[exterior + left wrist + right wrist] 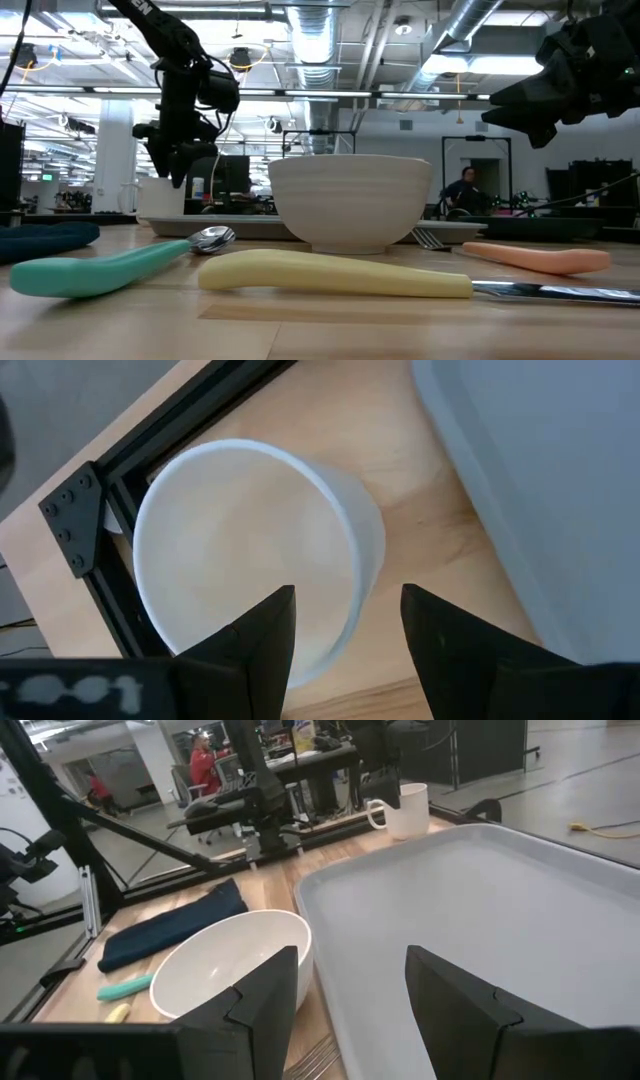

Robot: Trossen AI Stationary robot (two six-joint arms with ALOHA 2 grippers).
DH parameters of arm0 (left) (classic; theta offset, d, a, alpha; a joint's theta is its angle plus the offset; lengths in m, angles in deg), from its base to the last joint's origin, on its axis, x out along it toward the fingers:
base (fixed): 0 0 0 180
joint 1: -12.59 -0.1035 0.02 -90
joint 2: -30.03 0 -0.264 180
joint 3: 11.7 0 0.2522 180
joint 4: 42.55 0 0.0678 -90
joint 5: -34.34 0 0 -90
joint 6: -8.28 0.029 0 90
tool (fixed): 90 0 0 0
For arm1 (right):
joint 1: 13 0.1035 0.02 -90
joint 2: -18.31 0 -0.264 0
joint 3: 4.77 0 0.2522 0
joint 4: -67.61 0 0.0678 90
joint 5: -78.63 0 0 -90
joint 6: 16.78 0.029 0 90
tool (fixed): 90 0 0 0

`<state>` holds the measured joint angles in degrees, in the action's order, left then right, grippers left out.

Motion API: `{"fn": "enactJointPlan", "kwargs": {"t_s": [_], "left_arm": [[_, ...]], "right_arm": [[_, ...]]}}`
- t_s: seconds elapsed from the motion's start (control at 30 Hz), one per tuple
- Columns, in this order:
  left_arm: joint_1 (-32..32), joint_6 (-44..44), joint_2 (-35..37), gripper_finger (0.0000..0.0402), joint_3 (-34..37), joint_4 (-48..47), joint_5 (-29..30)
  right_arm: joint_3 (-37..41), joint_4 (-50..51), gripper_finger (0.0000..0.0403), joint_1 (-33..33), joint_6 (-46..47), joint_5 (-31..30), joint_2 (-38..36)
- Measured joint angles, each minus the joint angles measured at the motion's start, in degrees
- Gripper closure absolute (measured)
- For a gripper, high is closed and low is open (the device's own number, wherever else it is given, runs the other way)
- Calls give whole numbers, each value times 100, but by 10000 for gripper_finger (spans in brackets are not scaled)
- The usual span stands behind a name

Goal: Set up tray
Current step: Put the white mug on the gray serving tray

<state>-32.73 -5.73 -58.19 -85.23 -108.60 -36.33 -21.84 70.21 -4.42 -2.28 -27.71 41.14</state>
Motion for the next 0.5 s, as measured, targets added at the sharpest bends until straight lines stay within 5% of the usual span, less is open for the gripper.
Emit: {"fn": "enactJointPlan", "kwargs": {"t_s": [0.5], "left_arm": [[0,62,-4,229,495,642,-61]], "right_arm": [[0,0,225,0,0,0,1]]}}
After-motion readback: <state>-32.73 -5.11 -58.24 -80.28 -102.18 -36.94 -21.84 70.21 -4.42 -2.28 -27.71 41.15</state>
